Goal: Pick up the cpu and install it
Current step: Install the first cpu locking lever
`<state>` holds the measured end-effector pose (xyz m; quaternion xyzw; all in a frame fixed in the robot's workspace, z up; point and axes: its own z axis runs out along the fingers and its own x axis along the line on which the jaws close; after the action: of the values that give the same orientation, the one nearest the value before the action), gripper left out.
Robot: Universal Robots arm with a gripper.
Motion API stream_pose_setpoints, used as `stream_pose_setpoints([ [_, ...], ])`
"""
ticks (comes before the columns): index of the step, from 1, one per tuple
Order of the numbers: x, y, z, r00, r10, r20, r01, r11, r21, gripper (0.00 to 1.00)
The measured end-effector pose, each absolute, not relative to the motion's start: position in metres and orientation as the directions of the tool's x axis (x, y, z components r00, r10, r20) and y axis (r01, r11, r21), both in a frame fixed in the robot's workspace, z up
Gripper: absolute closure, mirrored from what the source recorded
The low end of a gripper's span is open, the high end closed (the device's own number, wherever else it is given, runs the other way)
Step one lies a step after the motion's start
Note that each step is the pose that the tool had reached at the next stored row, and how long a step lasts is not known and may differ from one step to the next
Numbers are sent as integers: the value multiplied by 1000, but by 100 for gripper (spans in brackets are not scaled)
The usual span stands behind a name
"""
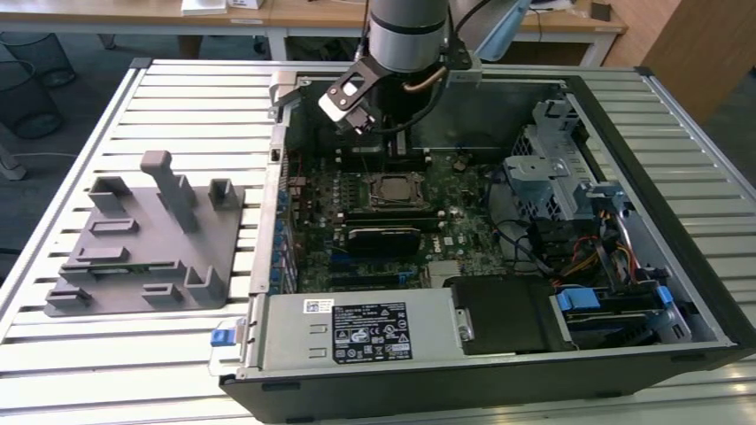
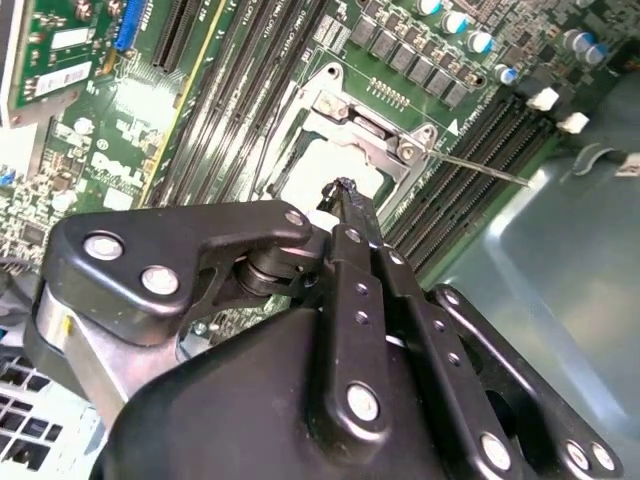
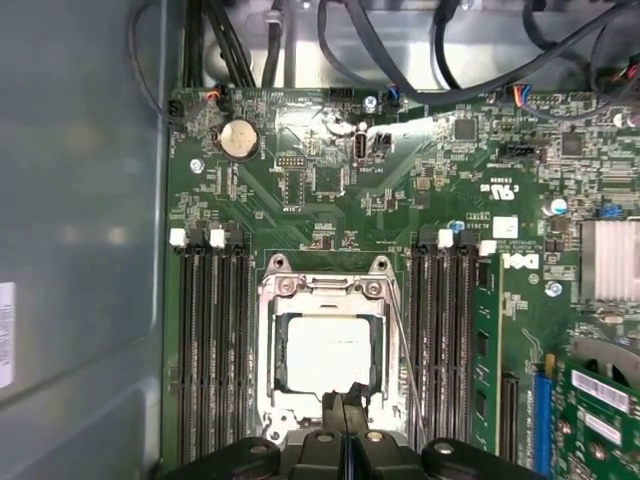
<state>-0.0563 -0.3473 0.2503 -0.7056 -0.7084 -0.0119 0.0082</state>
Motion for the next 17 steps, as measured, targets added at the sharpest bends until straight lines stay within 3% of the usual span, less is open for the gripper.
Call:
stream_pose_setpoints([
  [17, -56, -347, 290, -6, 1000, 26, 1000, 5, 5, 89],
])
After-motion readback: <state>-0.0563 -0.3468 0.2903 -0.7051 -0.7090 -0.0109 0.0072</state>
